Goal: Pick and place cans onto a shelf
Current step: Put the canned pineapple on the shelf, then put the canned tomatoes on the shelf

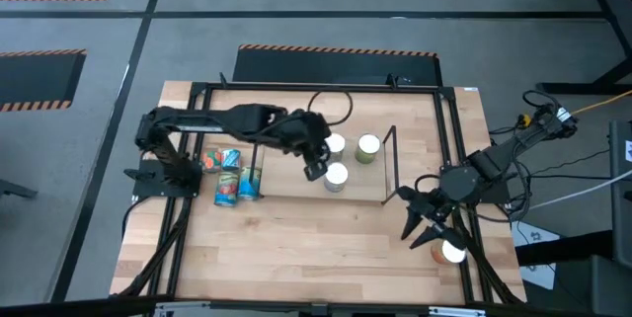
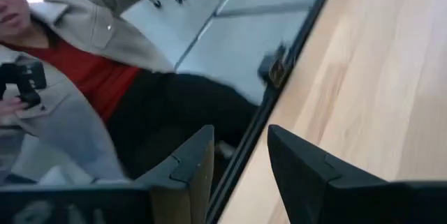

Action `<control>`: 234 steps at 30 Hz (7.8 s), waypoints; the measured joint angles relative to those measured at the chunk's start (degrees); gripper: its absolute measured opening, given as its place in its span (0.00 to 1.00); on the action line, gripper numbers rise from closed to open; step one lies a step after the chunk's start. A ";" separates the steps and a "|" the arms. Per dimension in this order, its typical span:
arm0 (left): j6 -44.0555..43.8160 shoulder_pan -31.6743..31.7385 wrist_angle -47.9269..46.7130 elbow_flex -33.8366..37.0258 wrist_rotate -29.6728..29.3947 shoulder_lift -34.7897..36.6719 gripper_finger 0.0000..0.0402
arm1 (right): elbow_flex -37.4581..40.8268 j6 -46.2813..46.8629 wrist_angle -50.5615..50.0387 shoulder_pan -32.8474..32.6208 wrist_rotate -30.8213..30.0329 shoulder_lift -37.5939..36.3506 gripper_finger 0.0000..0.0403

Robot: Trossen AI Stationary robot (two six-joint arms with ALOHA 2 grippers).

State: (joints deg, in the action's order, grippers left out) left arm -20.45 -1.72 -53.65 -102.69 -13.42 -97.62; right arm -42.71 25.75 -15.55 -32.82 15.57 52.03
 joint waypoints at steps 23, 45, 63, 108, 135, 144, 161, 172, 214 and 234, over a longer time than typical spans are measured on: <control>-0.06 -5.89 0.27 0.00 -6.95 1.13 0.22 | 0.01 29.71 -41.67 -12.07 5.58 -4.94 0.30; 0.02 -4.17 0.26 0.00 -6.91 1.13 0.22 | 0.06 20.60 -44.15 -12.13 3.96 4.56 0.30; 0.05 -4.19 0.24 0.00 -6.89 1.13 0.22 | 0.01 20.21 -43.84 -12.11 5.15 13.11 0.30; 4.55 -5.07 5.63 36.93 -8.23 43.05 0.22 | -25.94 35.41 -44.14 -5.30 -0.05 15.03 0.00; 4.13 -5.05 10.96 46.93 -6.63 47.12 0.22 | -53.75 -8.30 -66.66 33.39 -5.29 33.24 0.00; 4.11 -5.05 10.93 46.93 -6.65 47.10 0.22 | -53.97 -16.63 -72.38 38.52 -4.96 41.93 0.00; 4.11 -5.07 10.84 46.93 -6.65 47.10 0.22 | -53.26 -21.78 -70.18 39.25 -6.60 48.90 0.00; 4.11 -5.07 10.82 46.93 -6.65 47.08 0.22 | -48.10 -21.62 -67.43 39.42 -6.95 48.96 0.00; 4.13 -5.07 10.82 46.93 -6.65 47.08 0.22 | -46.98 -21.96 -61.79 39.42 -7.14 48.96 0.15; 4.03 -5.07 10.86 46.91 -6.31 47.10 0.22 | -52.62 -27.97 -64.48 40.93 -8.63 33.29 0.15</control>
State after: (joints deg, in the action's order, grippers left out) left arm -16.41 -6.79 -42.78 -55.78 -19.74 -50.52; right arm -95.33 -2.22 -80.04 8.11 6.94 85.32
